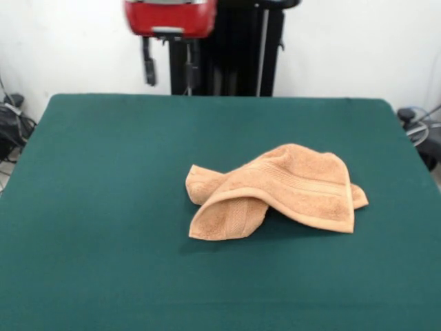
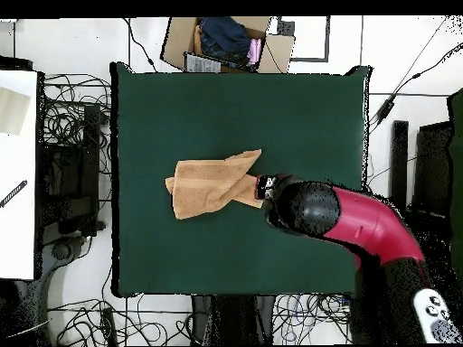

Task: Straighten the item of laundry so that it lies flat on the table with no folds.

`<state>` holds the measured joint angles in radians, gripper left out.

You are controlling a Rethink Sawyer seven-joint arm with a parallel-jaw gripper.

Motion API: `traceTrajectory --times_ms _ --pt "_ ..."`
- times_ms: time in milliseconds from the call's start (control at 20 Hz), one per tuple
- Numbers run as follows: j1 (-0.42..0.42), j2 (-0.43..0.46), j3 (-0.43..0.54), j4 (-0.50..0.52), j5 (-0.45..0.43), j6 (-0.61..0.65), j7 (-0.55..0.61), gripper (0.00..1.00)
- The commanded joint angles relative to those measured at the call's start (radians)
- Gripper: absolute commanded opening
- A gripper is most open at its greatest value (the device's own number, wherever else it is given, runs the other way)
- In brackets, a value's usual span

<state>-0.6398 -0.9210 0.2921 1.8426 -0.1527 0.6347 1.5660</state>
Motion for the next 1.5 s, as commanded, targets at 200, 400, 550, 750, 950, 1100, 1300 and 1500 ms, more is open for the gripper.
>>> traceTrajectory --times_ms 200,400,550,750,950,1100,1300,1500 --pt "-0.085 0.046 0.105 -0.186 -0.079 0.261 -0.208 1.0" --pt "-0.091 0.045 0.119 -0.142 -0.094 0.213 -0.188 1.0" --pt "-0.089 0.042 0.128 -0.098 -0.103 0.17 -0.172 1.0" --pt "-0.082 0.028 0.132 -0.056 -0.119 0.14 -0.155 1.0" --pt "-0.031 0.03 0.134 -0.012 -0.144 0.084 -0.09 1.0" --pt "0.022 0.026 0.137 0.032 -0.145 0.036 -0.02 1.0" --pt "0.105 0.0 0.116 0.079 -0.11 -0.005 0.086 1.0" --pt "0.185 0.005 0.081 0.101 -0.076 -0.062 0.181 1.0"
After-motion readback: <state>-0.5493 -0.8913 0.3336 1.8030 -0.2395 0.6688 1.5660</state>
